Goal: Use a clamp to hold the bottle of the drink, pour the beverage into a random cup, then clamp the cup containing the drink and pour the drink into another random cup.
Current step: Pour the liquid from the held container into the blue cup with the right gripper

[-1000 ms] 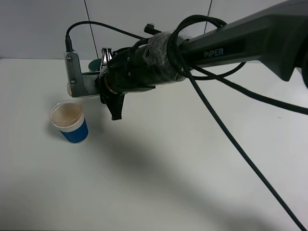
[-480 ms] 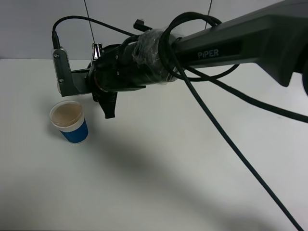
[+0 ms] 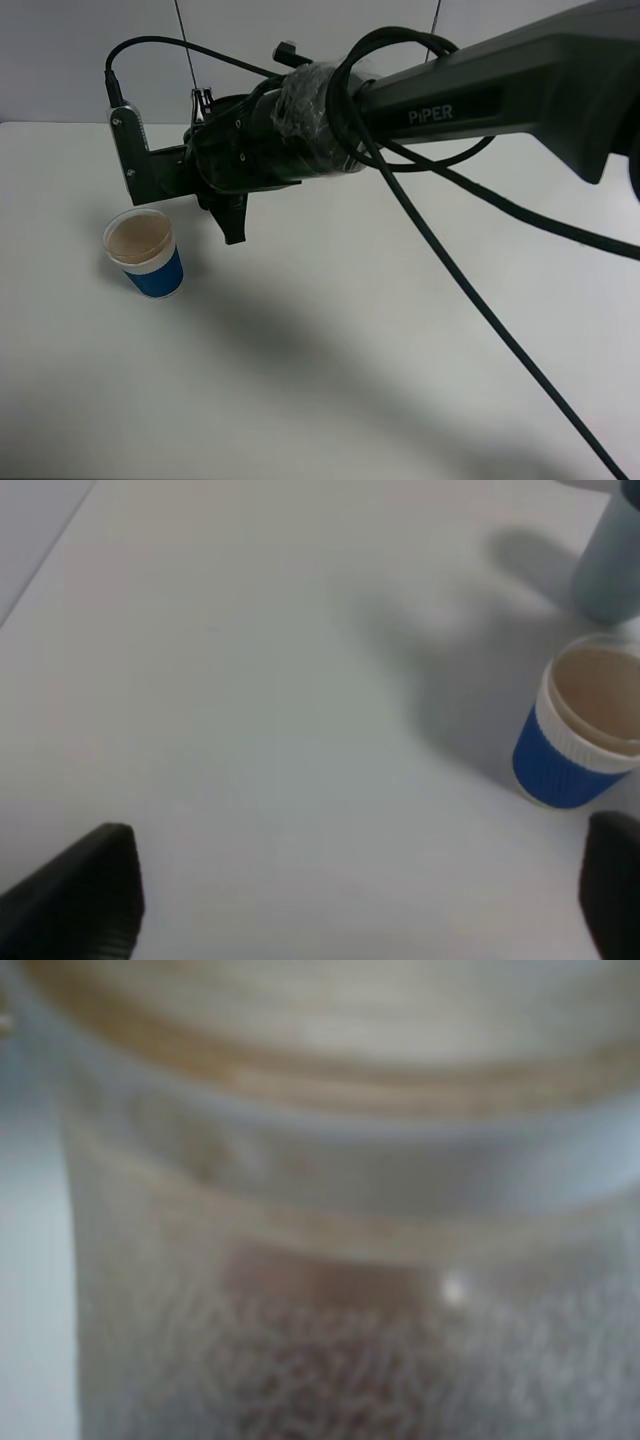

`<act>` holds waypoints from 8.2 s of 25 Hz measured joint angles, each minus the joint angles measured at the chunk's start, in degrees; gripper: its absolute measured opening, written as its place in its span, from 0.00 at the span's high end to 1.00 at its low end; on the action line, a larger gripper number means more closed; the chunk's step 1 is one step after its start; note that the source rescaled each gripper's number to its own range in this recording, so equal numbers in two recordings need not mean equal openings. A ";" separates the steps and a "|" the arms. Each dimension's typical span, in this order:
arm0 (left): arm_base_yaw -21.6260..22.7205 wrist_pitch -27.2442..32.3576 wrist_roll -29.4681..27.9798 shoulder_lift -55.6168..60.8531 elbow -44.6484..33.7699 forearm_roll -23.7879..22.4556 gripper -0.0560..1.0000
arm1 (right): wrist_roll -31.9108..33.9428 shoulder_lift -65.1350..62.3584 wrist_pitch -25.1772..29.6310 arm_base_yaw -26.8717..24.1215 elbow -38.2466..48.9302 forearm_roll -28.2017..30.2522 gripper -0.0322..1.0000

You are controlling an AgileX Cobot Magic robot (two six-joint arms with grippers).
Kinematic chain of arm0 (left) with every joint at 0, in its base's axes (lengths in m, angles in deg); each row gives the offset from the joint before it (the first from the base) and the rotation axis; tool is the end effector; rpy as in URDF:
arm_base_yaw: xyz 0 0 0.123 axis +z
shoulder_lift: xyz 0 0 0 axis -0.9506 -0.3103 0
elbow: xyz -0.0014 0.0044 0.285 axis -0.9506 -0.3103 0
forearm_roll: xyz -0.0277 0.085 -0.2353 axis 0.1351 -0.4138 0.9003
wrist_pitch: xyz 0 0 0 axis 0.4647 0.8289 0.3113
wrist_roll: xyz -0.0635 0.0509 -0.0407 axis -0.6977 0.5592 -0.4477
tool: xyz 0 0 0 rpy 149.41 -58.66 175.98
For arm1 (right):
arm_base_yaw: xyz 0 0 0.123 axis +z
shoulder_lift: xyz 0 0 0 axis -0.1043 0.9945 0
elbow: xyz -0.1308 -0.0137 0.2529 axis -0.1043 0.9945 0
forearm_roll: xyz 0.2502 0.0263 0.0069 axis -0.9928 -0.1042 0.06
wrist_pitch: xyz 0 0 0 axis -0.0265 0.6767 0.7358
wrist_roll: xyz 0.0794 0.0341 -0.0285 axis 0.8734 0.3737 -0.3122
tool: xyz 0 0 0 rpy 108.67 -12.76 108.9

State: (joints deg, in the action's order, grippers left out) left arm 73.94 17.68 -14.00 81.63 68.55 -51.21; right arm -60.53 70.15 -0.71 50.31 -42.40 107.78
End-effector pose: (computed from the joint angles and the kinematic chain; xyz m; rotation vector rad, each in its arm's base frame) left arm -0.0071 0.0075 0.2792 -0.2327 2.0166 0.0186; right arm 0.2922 0.3854 0.1635 -1.9371 1.2512 -0.4658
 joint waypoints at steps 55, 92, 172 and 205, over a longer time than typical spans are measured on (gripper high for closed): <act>0.00 0.00 0.00 0.00 0.00 0.00 0.36 | -5.11 4.58 3.35 3.25 -8.41 1.86 0.95; 0.00 0.00 0.00 0.00 0.00 0.00 0.36 | -5.56 2.58 13.86 5.34 -5.66 2.27 0.95; 0.00 0.00 0.00 0.00 0.00 0.00 0.36 | -6.52 2.54 17.26 7.84 -5.66 17.21 0.95; 0.00 0.00 0.00 0.00 0.00 0.00 0.36 | -8.19 2.38 19.89 7.84 -5.66 20.36 0.95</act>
State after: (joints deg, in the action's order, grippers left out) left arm 73.94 17.68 -14.00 81.63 68.55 -51.21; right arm -68.73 72.52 19.18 58.15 -48.06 128.14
